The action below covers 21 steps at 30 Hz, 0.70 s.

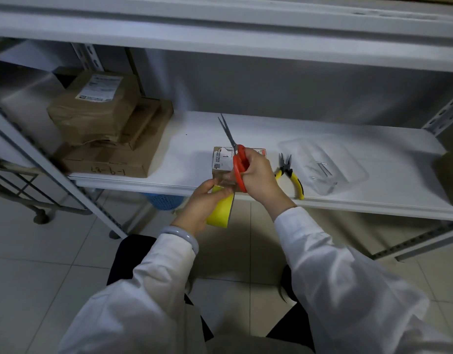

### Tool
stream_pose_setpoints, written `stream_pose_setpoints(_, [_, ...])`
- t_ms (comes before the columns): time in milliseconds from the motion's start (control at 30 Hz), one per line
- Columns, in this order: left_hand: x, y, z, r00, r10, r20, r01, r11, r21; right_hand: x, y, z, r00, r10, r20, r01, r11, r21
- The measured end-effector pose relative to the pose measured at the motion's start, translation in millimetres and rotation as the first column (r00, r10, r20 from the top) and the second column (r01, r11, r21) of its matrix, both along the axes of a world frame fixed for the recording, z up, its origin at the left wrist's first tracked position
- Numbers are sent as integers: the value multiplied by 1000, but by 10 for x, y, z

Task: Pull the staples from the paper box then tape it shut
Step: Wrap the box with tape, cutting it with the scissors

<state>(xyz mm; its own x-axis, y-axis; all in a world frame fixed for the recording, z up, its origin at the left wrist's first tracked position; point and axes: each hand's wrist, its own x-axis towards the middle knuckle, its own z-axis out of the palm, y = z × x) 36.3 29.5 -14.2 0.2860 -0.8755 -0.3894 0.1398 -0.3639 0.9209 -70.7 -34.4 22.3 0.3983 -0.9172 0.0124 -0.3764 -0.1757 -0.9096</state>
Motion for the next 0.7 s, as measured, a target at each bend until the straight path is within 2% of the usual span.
stream_pose_setpoints(200, [4, -49, -18, 998, -2, 63, -8, 988, 153, 29, -84, 7, 999, -45, 27, 46, 999, -21])
stream_pose_setpoints(267, [5, -54, -26, 994, 13, 112, -28, 990, 136, 44, -128, 23, 1000, -28, -10, 28, 999, -19])
stream_pose_setpoints(367, [7, -72, -4, 971, 106, 215, -116, 993, 32, 73, -224, -6, 998, -18, -64, 18, 1000, -1])
stream_pose_setpoints(500, [-10, -133, -18, 953, 260, 158, -258, 966, -37, 128, -361, -46, 993, -11, -115, 13, 1000, 24])
stream_pose_setpoints(700, [-22, -261, -72, 937, 318, 147, -325, 946, 21, 184, -441, -129, 982, -20, -189, 28, 999, 37])
